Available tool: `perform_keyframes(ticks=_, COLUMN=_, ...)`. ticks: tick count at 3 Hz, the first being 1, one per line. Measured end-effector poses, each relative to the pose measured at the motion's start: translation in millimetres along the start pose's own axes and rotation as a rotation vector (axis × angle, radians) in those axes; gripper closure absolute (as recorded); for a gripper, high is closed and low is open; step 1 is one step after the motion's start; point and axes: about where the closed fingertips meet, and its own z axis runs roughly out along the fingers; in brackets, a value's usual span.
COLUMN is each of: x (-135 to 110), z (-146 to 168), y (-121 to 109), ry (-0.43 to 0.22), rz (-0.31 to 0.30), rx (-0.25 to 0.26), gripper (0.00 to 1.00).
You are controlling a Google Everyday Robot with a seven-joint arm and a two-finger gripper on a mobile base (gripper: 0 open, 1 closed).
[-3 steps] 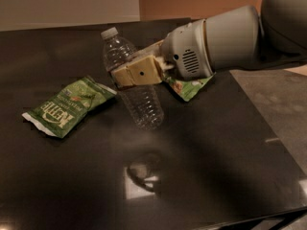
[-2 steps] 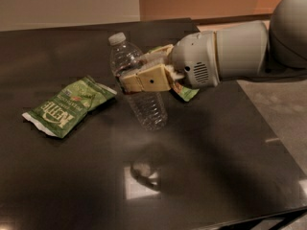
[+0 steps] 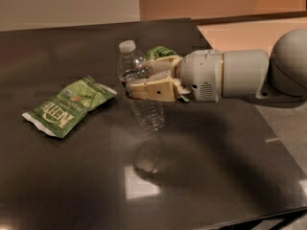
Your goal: Place water bottle upright
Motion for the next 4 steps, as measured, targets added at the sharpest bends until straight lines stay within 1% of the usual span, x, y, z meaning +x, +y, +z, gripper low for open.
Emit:
perform_keyframes(ticks=1, x=-5.4, z=0.3, y=6.5, ry=0.064, rz=0.017, rx=0.001, gripper=1.0)
perform_keyframes(ticks=2, x=-11.7, z=-1.8, y=10.0, ry=0.119, rz=0.037, rx=0.013, gripper=1.0)
perform_keyframes(ticks=4, x=-30.9, z=-6.9, y=10.8, ry=0.138, rz=0.033, rx=0.057, gripper=1.0)
